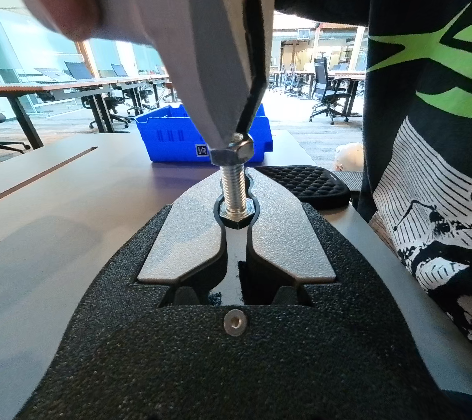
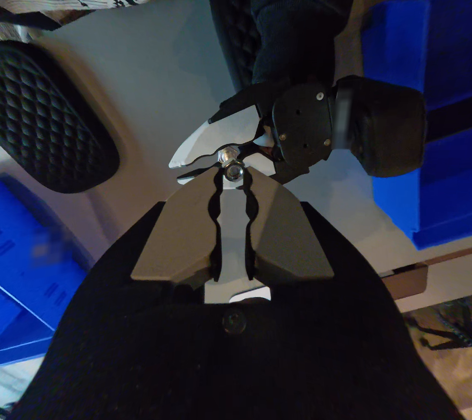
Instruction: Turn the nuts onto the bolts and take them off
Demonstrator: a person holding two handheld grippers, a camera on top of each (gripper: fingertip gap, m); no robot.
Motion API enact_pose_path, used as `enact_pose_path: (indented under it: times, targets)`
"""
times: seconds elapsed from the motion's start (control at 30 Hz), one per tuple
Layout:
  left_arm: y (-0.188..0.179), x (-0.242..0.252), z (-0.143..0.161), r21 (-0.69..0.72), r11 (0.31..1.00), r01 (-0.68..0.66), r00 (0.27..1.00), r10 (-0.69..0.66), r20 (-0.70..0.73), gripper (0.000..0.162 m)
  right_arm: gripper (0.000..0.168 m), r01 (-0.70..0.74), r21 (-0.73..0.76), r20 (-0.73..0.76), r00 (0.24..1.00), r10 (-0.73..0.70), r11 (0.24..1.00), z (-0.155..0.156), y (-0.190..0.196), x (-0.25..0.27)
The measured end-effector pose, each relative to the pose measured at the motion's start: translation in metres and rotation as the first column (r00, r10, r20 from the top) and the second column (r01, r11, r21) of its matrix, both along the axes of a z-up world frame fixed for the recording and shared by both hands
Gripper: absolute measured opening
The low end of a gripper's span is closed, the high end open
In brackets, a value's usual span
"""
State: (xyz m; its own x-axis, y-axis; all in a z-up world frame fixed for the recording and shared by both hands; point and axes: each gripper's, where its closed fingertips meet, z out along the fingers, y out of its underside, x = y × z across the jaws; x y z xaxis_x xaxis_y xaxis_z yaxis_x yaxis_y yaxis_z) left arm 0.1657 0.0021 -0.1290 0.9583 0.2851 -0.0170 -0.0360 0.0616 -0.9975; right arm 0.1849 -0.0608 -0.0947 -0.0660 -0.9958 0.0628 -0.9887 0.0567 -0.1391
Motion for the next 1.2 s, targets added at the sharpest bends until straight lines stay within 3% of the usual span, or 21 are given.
enact_pose_path:
  times: [0.17,0.3,0.63,0.83,0.97,1.1,1.2]
  targets:
    - [0.000,0.000,0.000,0.000,1.000,-0.003,1.000,0.003,-0.001,0.011,0.006,0.208,0.037,-0.007,0.978,-0.208,0.977,-0.002,0.006,-0.001]
    - [0.002,0.001,-0.002,-0.017,1.000,0.003,1.000,-0.003,-0.005,0.011,0.008,0.289,0.043,-0.018,0.957,-0.288,0.956,-0.003,0.010,0.001]
    - [0.000,0.001,-0.002,-0.012,1.000,0.003,1.000,-0.003,-0.007,0.010,0.026,0.161,0.012,-0.016,0.987,-0.161,0.987,-0.001,0.005,-0.006]
    - [0.000,0.001,-0.002,-0.012,1.000,0.007,1.000,-0.007,-0.008,0.010,0.017,0.119,0.028,0.014,0.993,-0.119,0.993,-0.003,0.002,-0.002]
    - [-0.001,0.000,-0.002,-0.011,1.000,0.003,1.000,-0.003,-0.006,0.011,0.017,0.202,0.046,0.010,0.979,-0.203,0.978,-0.003,0.002,-0.003]
    - [-0.001,-0.001,-0.002,-0.012,1.000,-0.002,1.000,0.002,-0.007,0.010,0.017,0.484,0.072,-0.015,0.875,-0.484,0.872,-0.004,0.003,-0.003]
    - [-0.001,-0.001,-0.003,-0.022,1.000,-0.003,1.000,0.003,-0.008,0.011,0.016,0.745,0.083,-0.029,0.665,-0.746,0.661,-0.006,0.005,-0.003]
